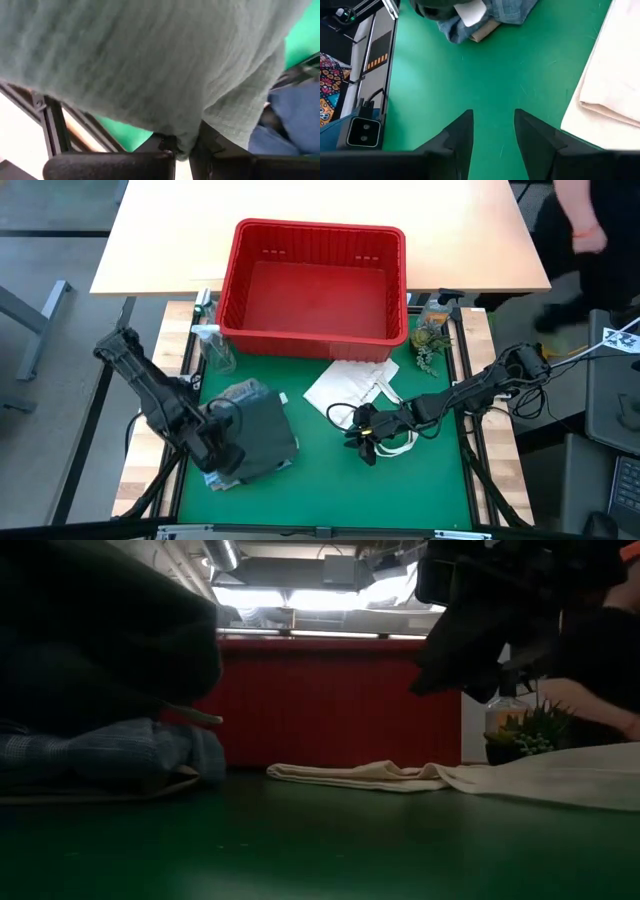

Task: Fold Laundry from Bin
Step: Stack the folded green polo shirt on top of the blue polo shirt

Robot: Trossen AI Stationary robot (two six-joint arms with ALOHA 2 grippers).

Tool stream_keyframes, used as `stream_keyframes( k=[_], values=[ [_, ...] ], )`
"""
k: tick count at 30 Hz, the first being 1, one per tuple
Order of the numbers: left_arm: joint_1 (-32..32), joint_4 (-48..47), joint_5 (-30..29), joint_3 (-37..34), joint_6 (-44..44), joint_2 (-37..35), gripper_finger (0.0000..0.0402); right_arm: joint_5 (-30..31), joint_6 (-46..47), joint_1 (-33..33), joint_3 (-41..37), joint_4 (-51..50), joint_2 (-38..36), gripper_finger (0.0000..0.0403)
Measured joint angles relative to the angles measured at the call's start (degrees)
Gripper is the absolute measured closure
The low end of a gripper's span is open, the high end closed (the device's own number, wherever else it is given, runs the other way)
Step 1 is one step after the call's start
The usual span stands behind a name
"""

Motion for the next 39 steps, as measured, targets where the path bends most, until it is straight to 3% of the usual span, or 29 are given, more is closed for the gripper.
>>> stream_keyframes(
  k=[12,22,29,33,39],
  values=[
    [-5.35,-2.23,0.33,-0.04,-2.09,9.11,0.0373,0.00,-0.09,0.00,0.00,2.45,0.00,0.0260],
    [-5.45,-5.68,4.68,-0.07,-1.66,12.43,0.0288,0.00,-0.09,0.00,0.00,2.79,0.00,0.0260],
    [-4.93,-7.66,13.47,-0.07,-1.26,12.43,0.0227,0.00,-0.09,0.00,0.00,2.78,0.00,0.0260],
    [-5.24,-7.82,19.58,-0.07,-0.17,11.73,0.0219,-0.01,-1.74,0.00,0.00,2.78,0.00,0.0260],
    [-5.98,-6.97,20.54,-0.07,-0.41,8.14,0.0219,-0.44,-3.59,-0.07,2.43,3.21,-0.20,0.0260]
  ],
)
